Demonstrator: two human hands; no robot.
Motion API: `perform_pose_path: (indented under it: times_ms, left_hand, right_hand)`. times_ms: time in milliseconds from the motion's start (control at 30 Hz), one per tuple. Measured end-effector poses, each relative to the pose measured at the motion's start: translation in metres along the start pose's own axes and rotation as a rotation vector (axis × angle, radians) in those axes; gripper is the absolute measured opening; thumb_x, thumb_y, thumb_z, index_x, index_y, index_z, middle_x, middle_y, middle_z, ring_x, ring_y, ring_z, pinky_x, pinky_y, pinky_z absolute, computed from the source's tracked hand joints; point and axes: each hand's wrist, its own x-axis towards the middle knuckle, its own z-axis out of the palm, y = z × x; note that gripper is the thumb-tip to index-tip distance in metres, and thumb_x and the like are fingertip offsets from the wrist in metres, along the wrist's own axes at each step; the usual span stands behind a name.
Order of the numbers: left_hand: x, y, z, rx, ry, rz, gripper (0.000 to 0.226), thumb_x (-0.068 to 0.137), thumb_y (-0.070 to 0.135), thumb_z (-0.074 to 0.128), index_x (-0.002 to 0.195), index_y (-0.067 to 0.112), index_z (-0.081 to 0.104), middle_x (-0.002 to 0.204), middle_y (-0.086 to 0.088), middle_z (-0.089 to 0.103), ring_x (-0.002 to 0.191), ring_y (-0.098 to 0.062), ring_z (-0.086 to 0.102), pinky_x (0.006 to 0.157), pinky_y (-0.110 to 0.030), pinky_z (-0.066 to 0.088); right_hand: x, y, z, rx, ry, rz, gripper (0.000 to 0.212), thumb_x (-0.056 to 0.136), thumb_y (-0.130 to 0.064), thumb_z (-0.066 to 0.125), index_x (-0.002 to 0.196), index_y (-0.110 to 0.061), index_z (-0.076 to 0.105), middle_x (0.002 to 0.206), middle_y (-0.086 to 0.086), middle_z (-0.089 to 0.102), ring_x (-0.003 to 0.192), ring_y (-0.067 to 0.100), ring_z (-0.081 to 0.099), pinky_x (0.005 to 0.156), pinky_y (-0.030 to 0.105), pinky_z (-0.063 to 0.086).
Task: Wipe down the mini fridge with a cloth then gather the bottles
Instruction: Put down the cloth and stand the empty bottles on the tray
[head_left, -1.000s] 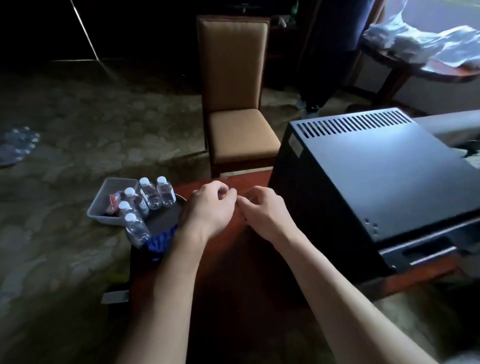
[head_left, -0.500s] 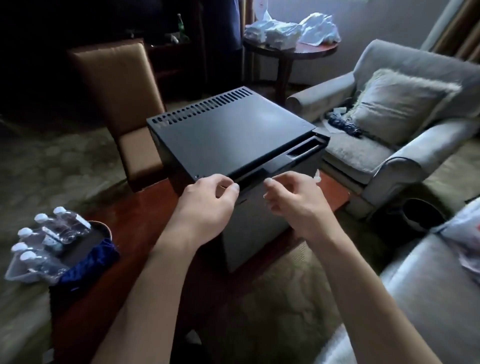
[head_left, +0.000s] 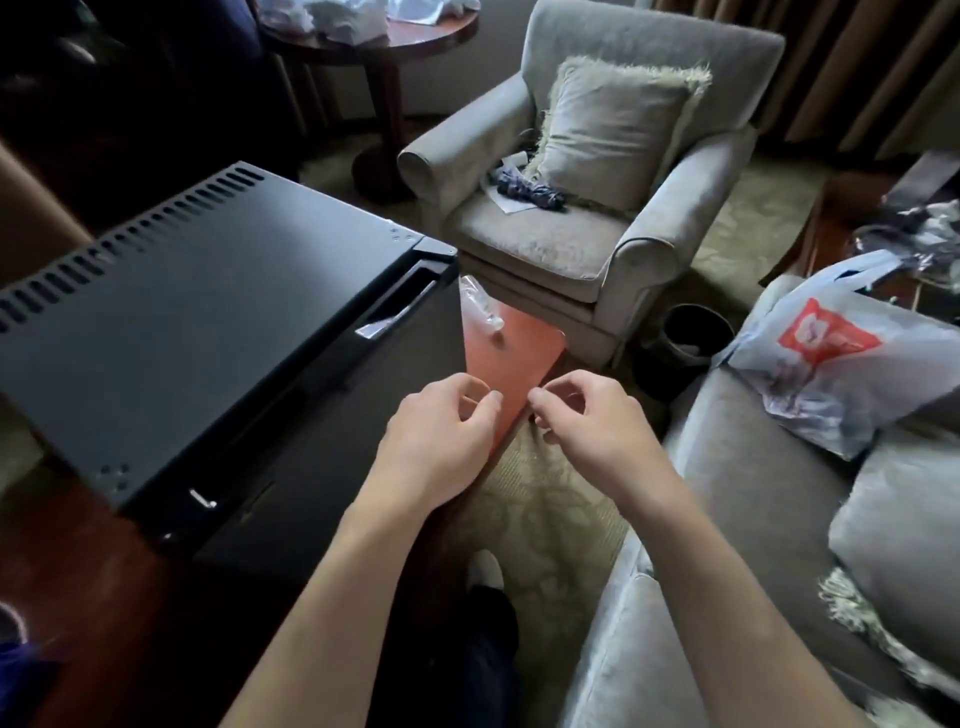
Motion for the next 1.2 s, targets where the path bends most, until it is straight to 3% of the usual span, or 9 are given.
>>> perform_pose_path:
  times_ms: [233, 600, 867, 1100, 1200]
  left_hand:
    - [0.119, 0.031, 0.037, -0.002, -0.088, -0.032, 0.032, 0.093, 0.047, 0.047, 0.118, 0.031, 0.061, 0.106, 0.011, 0.068, 0.102, -0.013, 0.061, 0.094, -0.036, 0.048]
    - [0.245, 0.07, 0.06, 0.01, -0.069, -0.137, 0.037, 0.094, 0.047, 0.046, 0.125, 0.029, 0.056, 0.115, 0.005, 0.066, 0.106, -0.017, 0.062, 0.096, -0.041, 0.049]
    - [0.314, 0.112, 0.087, 0.002, 0.038, -0.248, 0.045, 0.095, 0.049, 0.046, 0.132, 0.025, 0.053, 0.13, 0.003, 0.059, 0.117, -0.017, 0.055, 0.098, -0.037, 0.047]
    - [0.362, 0.101, 0.089, -0.068, 0.113, -0.402, 0.04, 0.094, 0.051, 0.045, 0.124, 0.029, 0.056, 0.12, 0.008, 0.062, 0.11, -0.017, 0.057, 0.096, -0.042, 0.049]
    - [0.389, 0.083, 0.09, -0.115, 0.157, -0.509, 0.05, 0.085, 0.062, 0.041, 0.12, 0.031, 0.057, 0.106, 0.01, 0.066, 0.099, -0.017, 0.063, 0.091, -0.043, 0.053]
  right_hand:
    - [0.114, 0.014, -0.028, -0.109, 0.005, 0.098, 0.029, 0.08, -0.05, 0.056, 0.092, -0.026, 0.066, 0.083, -0.005, 0.071, 0.084, 0.019, 0.068, 0.085, 0.042, 0.054]
    - [0.248, 0.021, -0.069, -0.207, -0.075, 0.122, 0.028, 0.087, -0.044, 0.056, 0.104, -0.024, 0.066, 0.093, -0.007, 0.068, 0.089, 0.014, 0.063, 0.086, 0.037, 0.052]
    - [0.358, 0.012, -0.097, -0.31, -0.239, -0.014, 0.031, 0.086, -0.048, 0.055, 0.105, -0.026, 0.065, 0.097, -0.005, 0.068, 0.094, 0.018, 0.062, 0.085, 0.035, 0.051]
    - [0.433, 0.0, -0.086, -0.339, -0.361, -0.045, 0.03, 0.082, -0.047, 0.054, 0.1, -0.025, 0.065, 0.09, -0.002, 0.07, 0.09, 0.019, 0.064, 0.084, 0.039, 0.052]
    - [0.462, -0.005, -0.066, -0.355, -0.43, -0.055, 0.032, 0.079, -0.048, 0.053, 0.097, -0.025, 0.065, 0.087, -0.002, 0.071, 0.086, 0.019, 0.066, 0.082, 0.04, 0.054]
